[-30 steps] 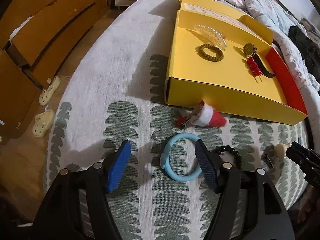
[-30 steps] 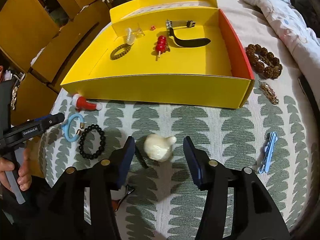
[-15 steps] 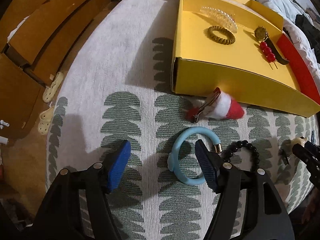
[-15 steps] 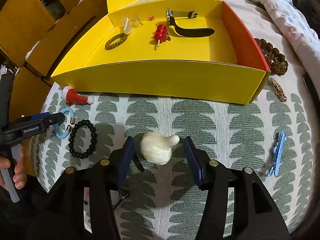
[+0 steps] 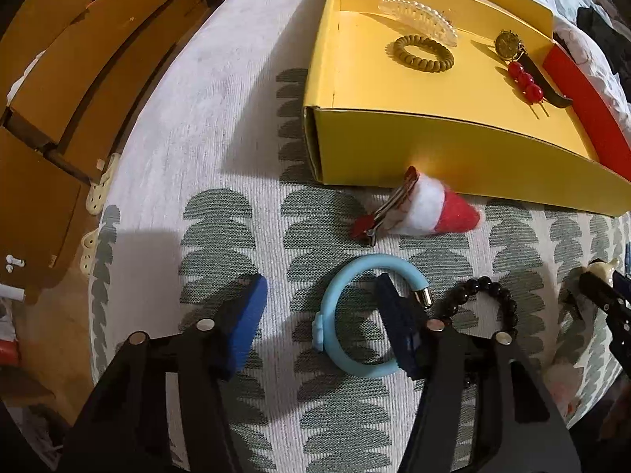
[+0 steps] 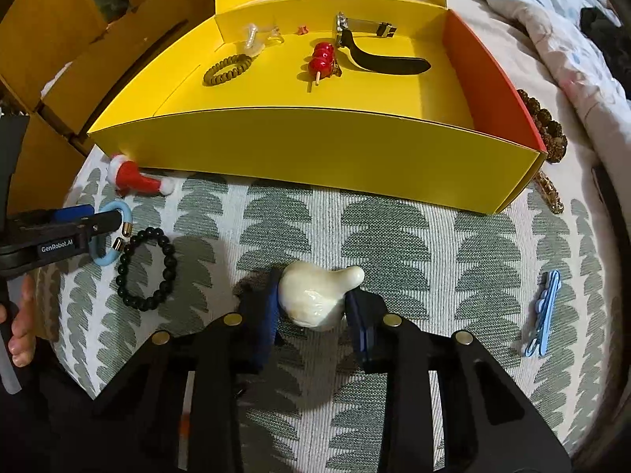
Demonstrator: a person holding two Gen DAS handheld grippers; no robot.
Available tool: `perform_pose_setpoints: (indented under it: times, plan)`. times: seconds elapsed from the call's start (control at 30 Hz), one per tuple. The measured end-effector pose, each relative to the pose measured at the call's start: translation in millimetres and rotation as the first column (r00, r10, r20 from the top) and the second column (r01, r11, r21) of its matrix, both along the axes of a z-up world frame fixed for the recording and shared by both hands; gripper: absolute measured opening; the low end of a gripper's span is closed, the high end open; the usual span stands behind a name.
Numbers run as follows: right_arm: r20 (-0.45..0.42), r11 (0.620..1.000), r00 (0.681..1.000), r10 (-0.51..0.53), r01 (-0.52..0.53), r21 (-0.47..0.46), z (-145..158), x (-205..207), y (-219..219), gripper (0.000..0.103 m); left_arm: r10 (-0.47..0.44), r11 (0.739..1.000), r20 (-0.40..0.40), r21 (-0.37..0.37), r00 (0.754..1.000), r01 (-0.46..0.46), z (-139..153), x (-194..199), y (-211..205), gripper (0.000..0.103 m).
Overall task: Organize jewelry
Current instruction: 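Grasp the white garlic-shaped ornament with the right tool while the left grasps the blue bangle, then carry the bangle and ornament into the box and open both tools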
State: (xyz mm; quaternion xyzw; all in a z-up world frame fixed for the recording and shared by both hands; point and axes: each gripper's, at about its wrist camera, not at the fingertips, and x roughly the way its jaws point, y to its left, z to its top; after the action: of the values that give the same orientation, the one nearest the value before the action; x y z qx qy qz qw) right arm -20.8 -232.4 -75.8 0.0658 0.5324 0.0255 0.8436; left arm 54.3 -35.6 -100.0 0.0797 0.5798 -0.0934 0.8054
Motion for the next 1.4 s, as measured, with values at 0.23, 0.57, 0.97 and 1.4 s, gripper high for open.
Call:
perform_pose_setpoints:
  times: [0.23,0.57,0.97,1.4]
  plan:
    - [0.006,0.999,1.000,0.001,-0.002,0.045,4,-3,-5,0.031,-0.002,0.998,-0.024,-0.061,1.000,0.001,3,0,0,0.020]
    - [0.046,0.992,0.999,-0.022,0.016,0.125,24,-9,-23,0.031,0.010,0.991,-0.026,-0.132,1.000,-0.013,12,-6,5,0.009]
    - [0.128,0.981,0.992,-0.017,-0.008,0.193,68,-8,-28,0.031,0.034,0.971,0.086,-0.240,0.996,-0.012,71,-16,27,0.009]
    - [0.136,0.985,0.990,-0.030,0.006,0.171,104,75,-48,0.031,-0.001,0.968,0.094,-0.248,0.996,0.024,102,39,-24,0.009]
